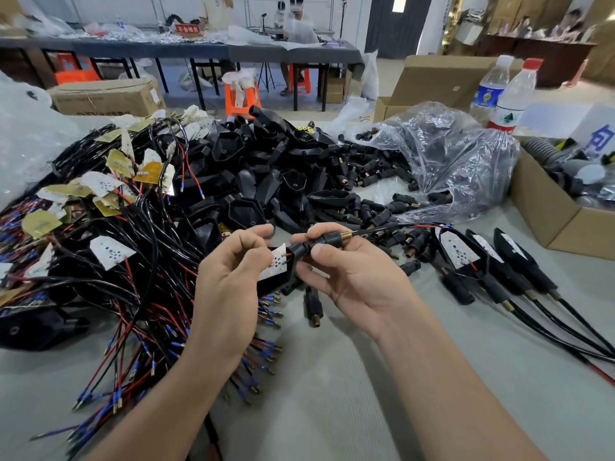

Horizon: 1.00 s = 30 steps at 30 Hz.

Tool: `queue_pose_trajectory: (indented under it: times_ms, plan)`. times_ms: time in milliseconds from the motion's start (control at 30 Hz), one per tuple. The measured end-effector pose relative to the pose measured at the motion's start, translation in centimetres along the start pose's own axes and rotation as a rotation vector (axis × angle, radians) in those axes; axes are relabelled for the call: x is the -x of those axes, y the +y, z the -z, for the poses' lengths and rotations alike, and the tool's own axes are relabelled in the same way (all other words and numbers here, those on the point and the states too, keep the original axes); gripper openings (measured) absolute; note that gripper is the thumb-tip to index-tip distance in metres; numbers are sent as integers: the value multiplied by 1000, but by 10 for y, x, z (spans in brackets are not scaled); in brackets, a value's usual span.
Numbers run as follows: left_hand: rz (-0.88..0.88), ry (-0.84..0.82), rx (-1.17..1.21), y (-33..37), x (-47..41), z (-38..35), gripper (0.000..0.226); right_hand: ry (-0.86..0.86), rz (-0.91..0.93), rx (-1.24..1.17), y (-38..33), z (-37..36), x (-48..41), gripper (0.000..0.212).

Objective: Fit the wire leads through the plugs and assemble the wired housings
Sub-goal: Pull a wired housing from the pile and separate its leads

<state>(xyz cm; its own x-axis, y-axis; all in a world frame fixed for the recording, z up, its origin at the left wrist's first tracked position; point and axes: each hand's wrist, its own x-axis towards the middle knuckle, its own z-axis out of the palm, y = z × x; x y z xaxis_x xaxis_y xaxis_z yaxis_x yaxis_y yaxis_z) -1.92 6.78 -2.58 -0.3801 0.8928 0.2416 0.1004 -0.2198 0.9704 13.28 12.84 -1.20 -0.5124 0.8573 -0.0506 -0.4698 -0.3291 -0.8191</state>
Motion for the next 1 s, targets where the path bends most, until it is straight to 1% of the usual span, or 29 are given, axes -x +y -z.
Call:
queue_pose_trajectory:
  times_ms: [133, 200, 333, 467, 600, 633, 667, 733, 800, 867, 1000]
  plan:
    - [-17, 97, -142, -3, -1, 0, 19, 65, 29, 23, 0, 2, -1, 33]
    - [-2, 109, -128, -5, -1, 0, 16, 79, 29, 62, 1, 1, -1, 34]
    - [57, 103, -41, -4, -1, -2, 17, 83, 52, 134, 3, -3, 1, 39]
    - [59, 111, -80, -3, -2, -3, 18, 60, 97, 101, 1, -4, 2, 33]
    - [67, 95, -118, -5, -2, -2, 7, 103, 103, 72, 0, 0, 1, 36]
    - [74, 82, -127, -5, -1, -1, 10, 119, 107, 58, 0, 1, 0, 35]
    - [96, 58, -119, -6, -1, 0, 12, 132, 110, 43, -1, 2, 0, 34]
    - [169, -29, -61, -3, 0, -1, 10, 155, 115, 10, -2, 4, -1, 32]
    - [238, -82, -2, -1, 1, -2, 25, 166, 114, -18, -2, 7, -2, 32]
    - [274, -82, 52, 1, 1, -4, 35, 168, 112, -28, -2, 8, -3, 33]
    - [281, -65, 99, 0, -3, -4, 37, 184, 109, -20, -2, 10, -4, 32]
